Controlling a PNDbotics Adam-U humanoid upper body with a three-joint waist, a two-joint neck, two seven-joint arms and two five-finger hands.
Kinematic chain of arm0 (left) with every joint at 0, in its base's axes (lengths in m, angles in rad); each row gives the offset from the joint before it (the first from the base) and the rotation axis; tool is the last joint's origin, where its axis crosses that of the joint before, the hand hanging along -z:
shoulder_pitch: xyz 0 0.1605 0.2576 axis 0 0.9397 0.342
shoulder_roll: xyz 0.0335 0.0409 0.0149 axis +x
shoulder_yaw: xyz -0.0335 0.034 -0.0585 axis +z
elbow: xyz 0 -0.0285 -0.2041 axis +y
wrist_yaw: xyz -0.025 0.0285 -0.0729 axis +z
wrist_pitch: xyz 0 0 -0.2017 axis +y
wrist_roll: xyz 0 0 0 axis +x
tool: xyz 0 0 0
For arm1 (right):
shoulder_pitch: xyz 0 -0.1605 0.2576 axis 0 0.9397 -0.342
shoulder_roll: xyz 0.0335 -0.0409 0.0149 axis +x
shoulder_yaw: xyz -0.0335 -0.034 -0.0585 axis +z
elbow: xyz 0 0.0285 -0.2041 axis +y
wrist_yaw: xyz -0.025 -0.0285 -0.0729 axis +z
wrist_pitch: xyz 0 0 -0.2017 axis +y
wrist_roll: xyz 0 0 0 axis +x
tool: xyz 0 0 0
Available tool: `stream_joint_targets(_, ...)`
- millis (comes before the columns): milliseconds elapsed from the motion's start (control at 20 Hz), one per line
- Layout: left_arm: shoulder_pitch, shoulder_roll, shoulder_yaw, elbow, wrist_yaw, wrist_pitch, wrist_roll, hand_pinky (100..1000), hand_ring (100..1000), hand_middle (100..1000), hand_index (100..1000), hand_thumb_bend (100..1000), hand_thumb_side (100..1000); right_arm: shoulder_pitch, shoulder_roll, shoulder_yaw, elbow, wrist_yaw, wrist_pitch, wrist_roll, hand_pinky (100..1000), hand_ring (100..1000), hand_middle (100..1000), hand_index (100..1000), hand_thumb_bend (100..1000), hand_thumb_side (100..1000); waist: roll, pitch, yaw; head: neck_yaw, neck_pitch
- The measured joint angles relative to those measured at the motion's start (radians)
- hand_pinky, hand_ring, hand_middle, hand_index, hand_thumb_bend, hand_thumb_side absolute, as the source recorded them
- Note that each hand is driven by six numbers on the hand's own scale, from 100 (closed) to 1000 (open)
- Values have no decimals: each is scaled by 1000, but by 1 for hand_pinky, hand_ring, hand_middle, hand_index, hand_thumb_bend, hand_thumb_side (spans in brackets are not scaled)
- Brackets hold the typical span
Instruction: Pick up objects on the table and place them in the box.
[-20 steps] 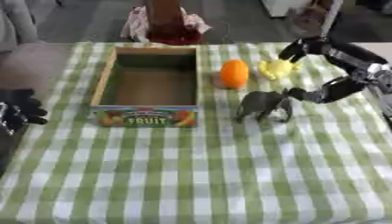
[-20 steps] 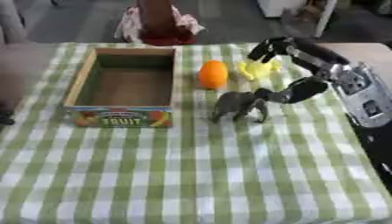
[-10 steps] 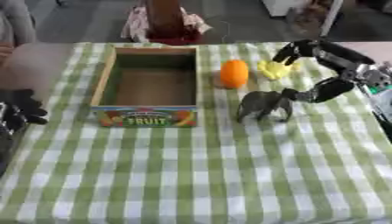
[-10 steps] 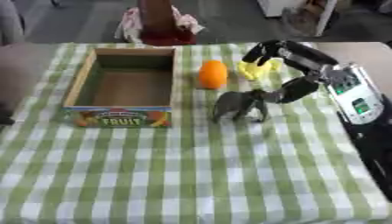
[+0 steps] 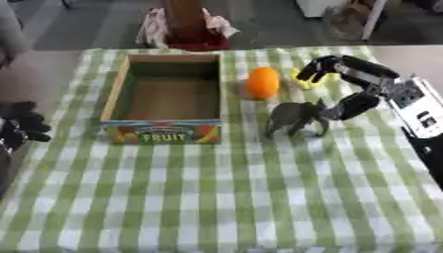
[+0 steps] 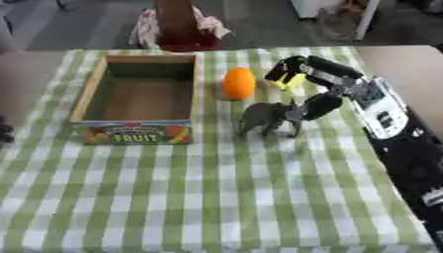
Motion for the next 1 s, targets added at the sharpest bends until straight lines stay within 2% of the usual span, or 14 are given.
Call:
stream_joint_targets(500, 0, 0, 0, 0, 0, 1, -1, 570, 585, 559, 736, 100, 851, -15, 28, 17, 71, 85, -24, -24, 720, 768, 739, 822, 400, 341, 0, 1, 1, -4, 0)
stream_joint_targets(1000, 0, 0, 0, 0, 0, 1, -1, 570, 586, 559, 736, 100, 850, -21, 44, 28, 102, 138, -40, -40, 721, 759, 725, 806, 390, 358, 0, 1, 1, -7, 0)
